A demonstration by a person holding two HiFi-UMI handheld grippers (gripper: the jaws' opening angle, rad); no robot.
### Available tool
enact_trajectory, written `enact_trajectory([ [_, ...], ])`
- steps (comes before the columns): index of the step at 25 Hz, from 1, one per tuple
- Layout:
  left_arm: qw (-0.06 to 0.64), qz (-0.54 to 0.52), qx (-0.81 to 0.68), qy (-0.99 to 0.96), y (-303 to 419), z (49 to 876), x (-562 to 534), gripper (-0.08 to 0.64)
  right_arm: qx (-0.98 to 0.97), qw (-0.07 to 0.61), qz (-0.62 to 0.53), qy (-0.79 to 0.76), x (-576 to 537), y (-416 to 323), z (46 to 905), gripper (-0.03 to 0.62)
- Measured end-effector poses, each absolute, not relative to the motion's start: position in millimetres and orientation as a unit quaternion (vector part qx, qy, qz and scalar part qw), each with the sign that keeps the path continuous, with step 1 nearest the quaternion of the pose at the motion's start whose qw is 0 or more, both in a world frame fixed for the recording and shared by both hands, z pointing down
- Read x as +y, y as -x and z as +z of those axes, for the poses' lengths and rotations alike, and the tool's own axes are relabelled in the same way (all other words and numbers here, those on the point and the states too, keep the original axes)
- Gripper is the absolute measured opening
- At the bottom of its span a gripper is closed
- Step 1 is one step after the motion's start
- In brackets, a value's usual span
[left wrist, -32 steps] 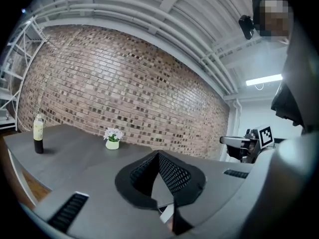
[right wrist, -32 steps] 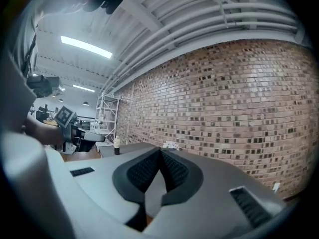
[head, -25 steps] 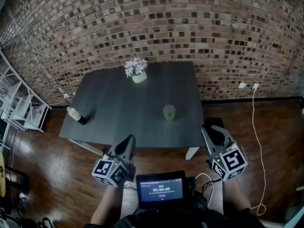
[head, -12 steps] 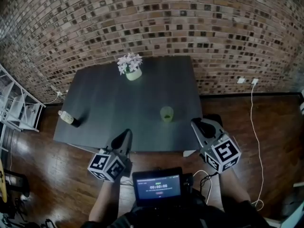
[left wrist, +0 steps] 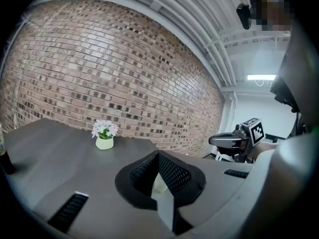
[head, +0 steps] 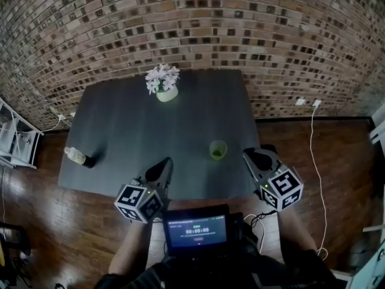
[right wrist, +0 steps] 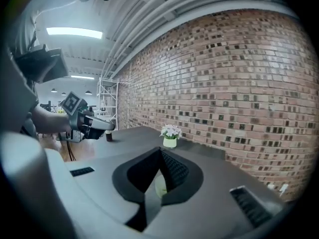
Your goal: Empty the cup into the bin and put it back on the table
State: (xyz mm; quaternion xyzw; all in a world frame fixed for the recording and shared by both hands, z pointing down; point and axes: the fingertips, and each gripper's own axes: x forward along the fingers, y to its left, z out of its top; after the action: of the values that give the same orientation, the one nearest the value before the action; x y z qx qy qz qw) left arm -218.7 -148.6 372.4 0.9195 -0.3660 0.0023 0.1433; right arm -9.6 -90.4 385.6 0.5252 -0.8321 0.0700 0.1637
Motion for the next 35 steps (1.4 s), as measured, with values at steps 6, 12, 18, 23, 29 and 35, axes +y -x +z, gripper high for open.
enact_trajectory([
  [6,0.155,0.018,-0.368,-0.917,219,388,-178,0.0,-0.837,0.181,0.079,-0.511,-119,12,400,0.003],
  [12,0.168,0.017,-0.373,-0.912,199,388,-195,0.0,-0.845,0.196,0.092,-0.489,-146,7,416,0.003],
  [18,0.171,0.044,-0.394,-0.902,192,417,-212,0.0,-0.855,0.23,0.107,-0.452,-161,2,441,0.003],
  [23,0.181,0.077,-0.384,-0.902,179,447,-217,0.0,-0.857,0.25,0.12,-0.434,-167,-1,465,0.005],
  [29,0.185,0.102,-0.388,-0.897,161,478,-225,0.0,-0.86,0.297,0.124,-0.396,-167,1,495,0.005],
  [35,0.205,0.133,-0.371,-0.896,149,509,-223,0.0,-0.861,0.33,0.134,-0.363,-169,9,523,0.051],
])
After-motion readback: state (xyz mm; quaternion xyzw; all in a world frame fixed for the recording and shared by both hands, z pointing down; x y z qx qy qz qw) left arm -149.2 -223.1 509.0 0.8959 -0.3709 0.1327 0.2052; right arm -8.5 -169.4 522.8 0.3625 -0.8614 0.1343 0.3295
